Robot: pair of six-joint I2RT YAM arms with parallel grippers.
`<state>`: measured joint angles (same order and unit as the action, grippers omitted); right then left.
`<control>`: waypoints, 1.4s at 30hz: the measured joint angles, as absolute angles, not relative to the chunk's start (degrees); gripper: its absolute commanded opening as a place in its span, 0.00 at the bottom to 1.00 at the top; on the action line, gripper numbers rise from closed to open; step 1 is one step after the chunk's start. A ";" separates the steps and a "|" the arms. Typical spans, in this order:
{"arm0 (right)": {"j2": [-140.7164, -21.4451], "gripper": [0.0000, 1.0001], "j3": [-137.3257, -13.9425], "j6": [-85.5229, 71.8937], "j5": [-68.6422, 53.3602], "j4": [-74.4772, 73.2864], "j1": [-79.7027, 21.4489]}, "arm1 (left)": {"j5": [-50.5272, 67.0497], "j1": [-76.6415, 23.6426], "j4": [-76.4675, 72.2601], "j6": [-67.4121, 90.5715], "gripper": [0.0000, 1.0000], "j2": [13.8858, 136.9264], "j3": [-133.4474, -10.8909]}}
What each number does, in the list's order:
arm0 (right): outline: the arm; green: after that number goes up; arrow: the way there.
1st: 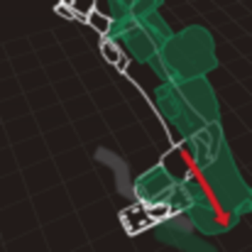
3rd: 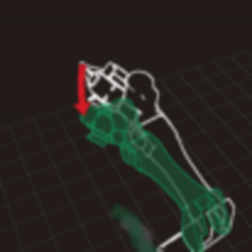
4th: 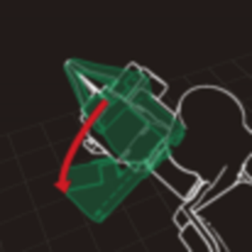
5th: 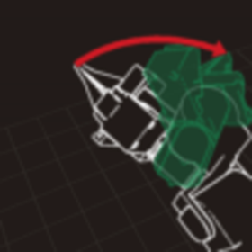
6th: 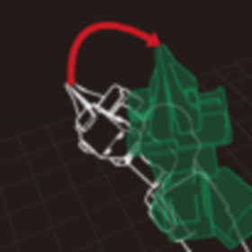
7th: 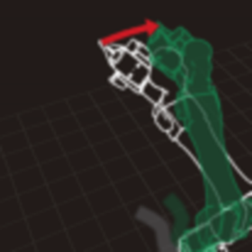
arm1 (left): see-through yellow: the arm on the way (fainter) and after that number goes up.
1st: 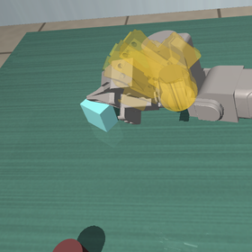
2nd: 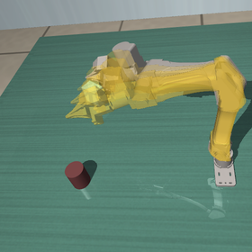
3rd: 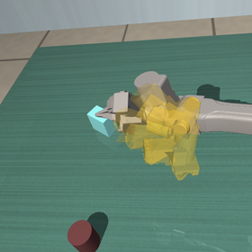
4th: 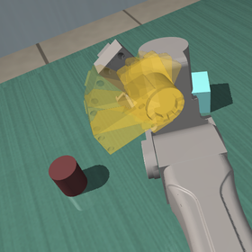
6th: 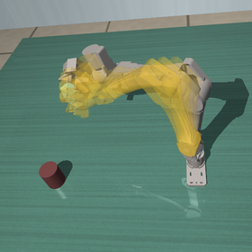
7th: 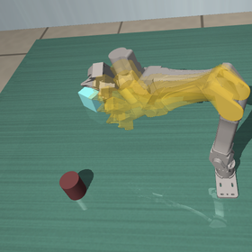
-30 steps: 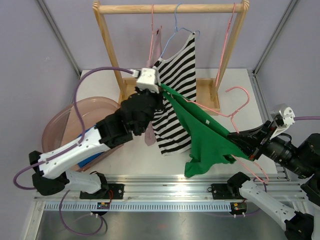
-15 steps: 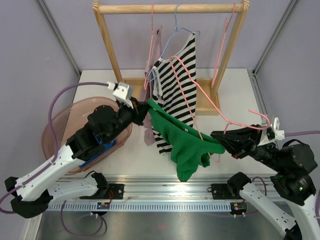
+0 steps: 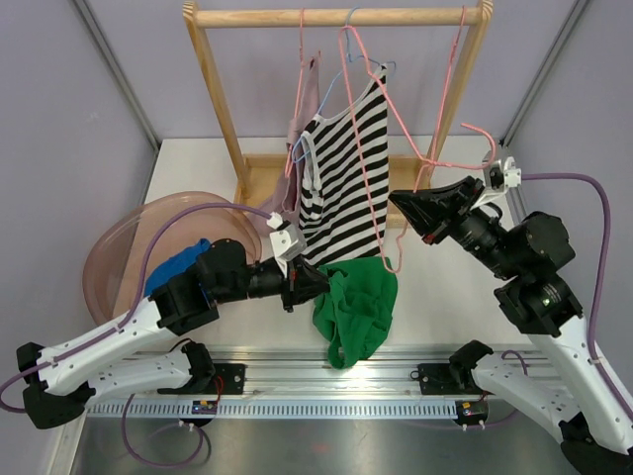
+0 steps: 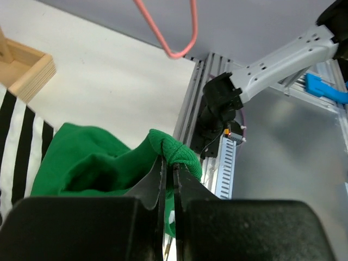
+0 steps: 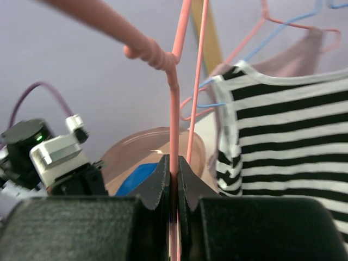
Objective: Remove the tank top from the hanger
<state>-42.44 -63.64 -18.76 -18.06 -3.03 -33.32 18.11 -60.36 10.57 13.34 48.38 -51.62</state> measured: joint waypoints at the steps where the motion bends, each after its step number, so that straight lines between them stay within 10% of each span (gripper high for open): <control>1: -42.85 0.00 -64.86 -18.74 -15.62 -5.19 -33.32 | 17.12 -60.36 11.25 13.34 0.00 48.38 -51.59; 9: -43.42 0.00 -72.66 -19.62 7.46 -24.03 -33.32 | 6.02 -62.37 16.27 14.35 0.16 48.64 -50.59; 12: -47.18 0.00 -77.67 -19.44 12.71 -30.35 -33.32 | 3.60 -63.53 17.52 15.00 0.56 49.50 -50.52; 18: -59.55 0.00 -89.60 -16.86 17.30 -37.56 -33.32 | -0.89 -67.77 19.53 15.57 0.99 50.17 -50.63; 42: -104.01 0.00 -144.53 -9.76 6.72 -55.07 -16.47 | -17.72 -75.18 30.11 16.49 0.99 50.48 -53.34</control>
<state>-104.01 -144.53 -9.76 6.72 -55.07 -16.47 -17.72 -75.18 30.11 16.49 50.48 -53.34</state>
